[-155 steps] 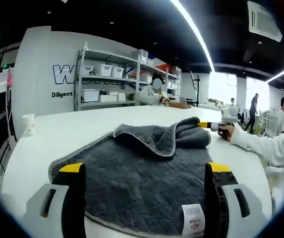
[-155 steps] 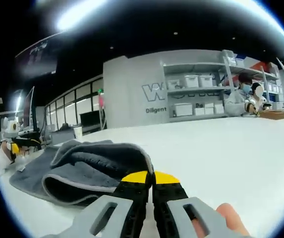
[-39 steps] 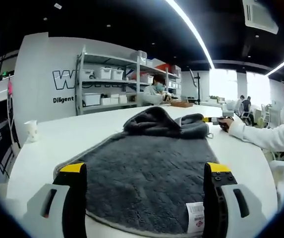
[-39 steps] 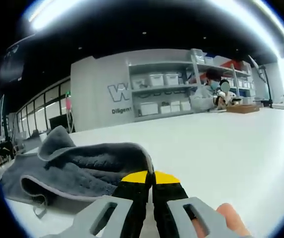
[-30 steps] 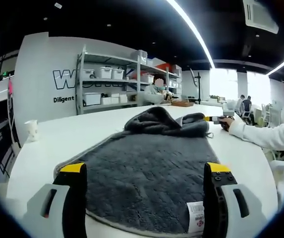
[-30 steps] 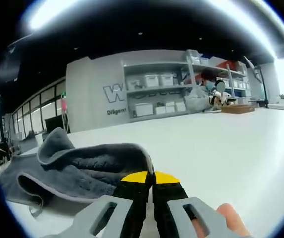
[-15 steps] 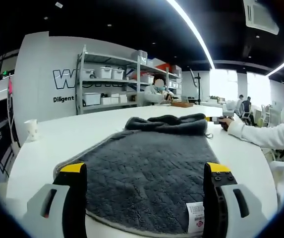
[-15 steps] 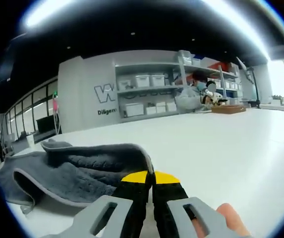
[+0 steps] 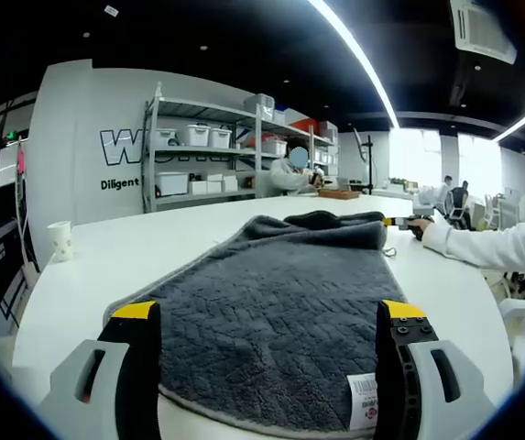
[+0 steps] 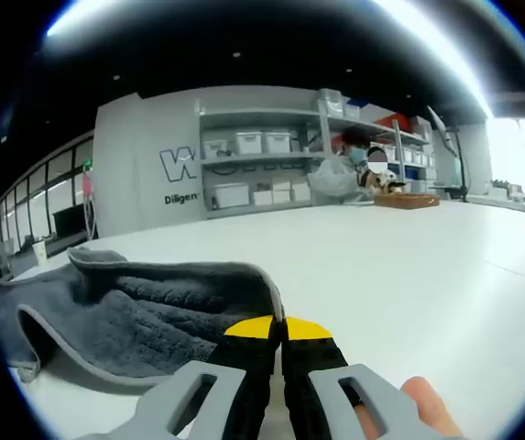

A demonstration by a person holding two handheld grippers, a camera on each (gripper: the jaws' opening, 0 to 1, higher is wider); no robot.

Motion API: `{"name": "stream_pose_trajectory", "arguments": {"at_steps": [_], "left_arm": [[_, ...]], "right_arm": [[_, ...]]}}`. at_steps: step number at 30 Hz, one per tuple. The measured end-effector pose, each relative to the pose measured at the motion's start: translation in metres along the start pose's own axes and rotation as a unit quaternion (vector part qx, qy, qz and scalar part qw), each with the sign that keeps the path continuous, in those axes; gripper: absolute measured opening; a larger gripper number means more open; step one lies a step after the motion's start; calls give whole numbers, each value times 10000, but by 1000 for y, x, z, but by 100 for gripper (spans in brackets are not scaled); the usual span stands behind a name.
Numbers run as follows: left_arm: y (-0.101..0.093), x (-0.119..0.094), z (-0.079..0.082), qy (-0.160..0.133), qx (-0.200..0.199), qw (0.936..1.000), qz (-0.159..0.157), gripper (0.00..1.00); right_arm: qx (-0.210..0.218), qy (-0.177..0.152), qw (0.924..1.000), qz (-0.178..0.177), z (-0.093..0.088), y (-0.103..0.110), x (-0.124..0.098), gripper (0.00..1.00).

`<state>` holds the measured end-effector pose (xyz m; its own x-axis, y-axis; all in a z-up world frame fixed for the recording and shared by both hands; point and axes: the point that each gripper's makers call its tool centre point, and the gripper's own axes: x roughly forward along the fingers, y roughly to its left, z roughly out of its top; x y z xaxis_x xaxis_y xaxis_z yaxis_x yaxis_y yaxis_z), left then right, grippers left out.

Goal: Open the folded towel by lifting each exposed corner and separating the folded layers until the towel lies flat within the target outline without major curled edges

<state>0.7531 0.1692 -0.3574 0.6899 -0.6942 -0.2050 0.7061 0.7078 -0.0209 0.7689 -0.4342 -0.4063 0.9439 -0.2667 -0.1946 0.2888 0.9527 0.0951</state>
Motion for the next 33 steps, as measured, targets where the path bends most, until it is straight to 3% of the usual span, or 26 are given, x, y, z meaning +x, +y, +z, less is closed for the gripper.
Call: {"name": "stream_pose_trajectory", "arguments": {"at_steps": [9, 18, 33], "left_arm": [[-1, -1, 0, -21, -8, 10000, -18, 96], [0, -3, 4, -87, -25, 10000, -13, 96], [-1, -2, 7, -127, 3, 9999, -37, 96]], "right_arm": [[-32, 73, 9999, -144, 0, -21, 3, 0], [-35, 124, 9993, -358, -2, -34, -3, 0], [93, 110, 9963, -847, -2, -77, -21, 0]]}}
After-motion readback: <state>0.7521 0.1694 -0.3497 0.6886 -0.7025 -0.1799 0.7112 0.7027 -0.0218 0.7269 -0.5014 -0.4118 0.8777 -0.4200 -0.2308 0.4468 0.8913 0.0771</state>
